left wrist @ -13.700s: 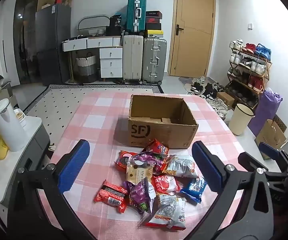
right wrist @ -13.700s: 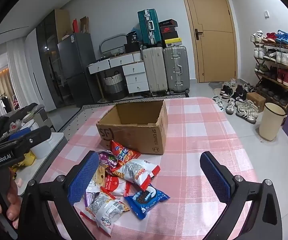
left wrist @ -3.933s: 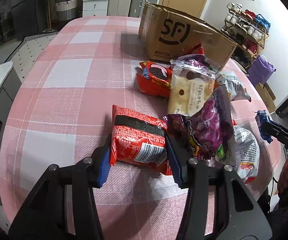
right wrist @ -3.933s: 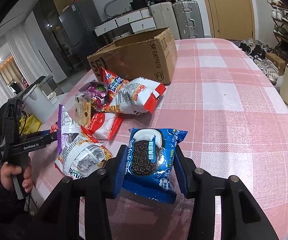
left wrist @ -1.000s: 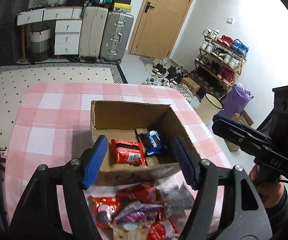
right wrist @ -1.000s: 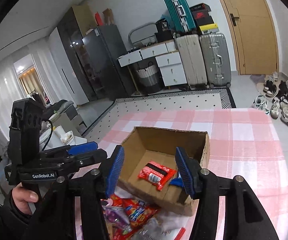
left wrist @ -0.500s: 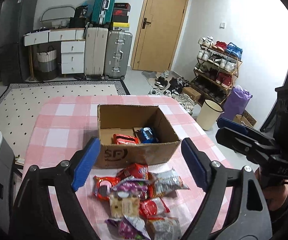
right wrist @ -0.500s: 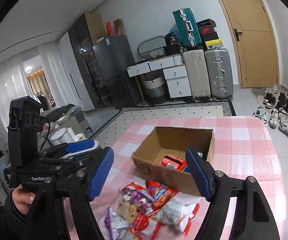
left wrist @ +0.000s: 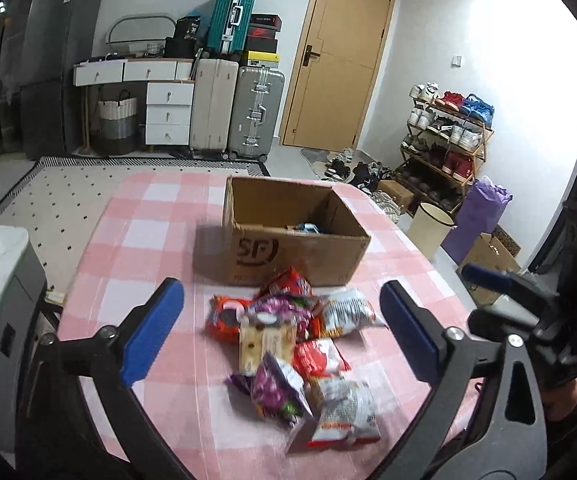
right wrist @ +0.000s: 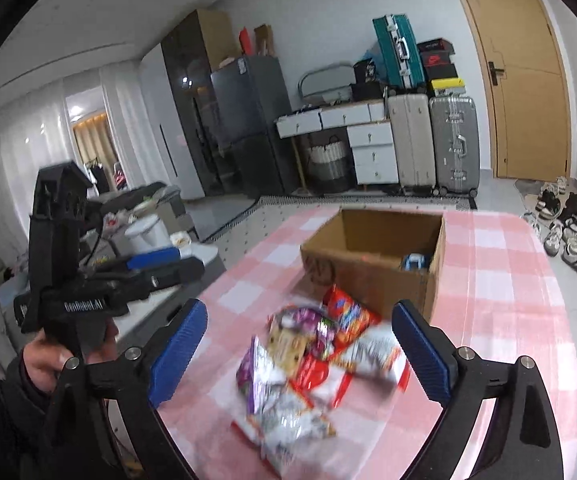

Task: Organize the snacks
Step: 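Withdraw both grippers and reach the right gripper to the white chip bag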

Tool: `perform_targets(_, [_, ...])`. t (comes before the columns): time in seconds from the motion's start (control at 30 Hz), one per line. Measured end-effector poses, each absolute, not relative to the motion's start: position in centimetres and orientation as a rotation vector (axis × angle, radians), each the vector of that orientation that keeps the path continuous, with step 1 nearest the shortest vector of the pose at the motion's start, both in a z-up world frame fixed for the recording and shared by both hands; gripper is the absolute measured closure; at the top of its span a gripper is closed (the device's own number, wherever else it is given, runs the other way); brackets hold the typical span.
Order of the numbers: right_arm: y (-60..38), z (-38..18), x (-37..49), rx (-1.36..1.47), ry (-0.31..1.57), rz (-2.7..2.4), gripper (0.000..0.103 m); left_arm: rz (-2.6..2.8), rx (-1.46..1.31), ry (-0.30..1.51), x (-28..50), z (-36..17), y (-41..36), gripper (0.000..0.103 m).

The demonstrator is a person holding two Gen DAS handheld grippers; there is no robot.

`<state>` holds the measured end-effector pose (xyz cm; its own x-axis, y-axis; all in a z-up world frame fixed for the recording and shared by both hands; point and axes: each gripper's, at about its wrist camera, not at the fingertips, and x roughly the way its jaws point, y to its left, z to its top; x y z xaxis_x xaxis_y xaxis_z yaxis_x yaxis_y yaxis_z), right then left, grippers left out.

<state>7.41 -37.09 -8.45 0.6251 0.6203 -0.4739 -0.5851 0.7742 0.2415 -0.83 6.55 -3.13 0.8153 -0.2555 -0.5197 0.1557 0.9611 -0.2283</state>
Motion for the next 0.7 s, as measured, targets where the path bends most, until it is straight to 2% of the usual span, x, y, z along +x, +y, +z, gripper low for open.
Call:
perform_targets(0.17, [-37.2, -11.8, 6.3, 0.090, 0.640, 0.705, 0.008, -0.207, -0.172, 0.589, -2.8, -4.8, 7.0, 0.001])
perform_targets(0.3, [-37.3, -14.0, 5.9, 0.116, 0.683, 0.715, 0.000, -0.184, -0.170, 0.575, -3.5, -5.6, 7.3, 0.001])
perform_targets(0.7, [-35.0, -19.4, 7.1, 0.141, 0.860, 0.775, 0.000, -0.115, -0.140, 0.589, -2.8, -7.4, 6.8, 0.001])
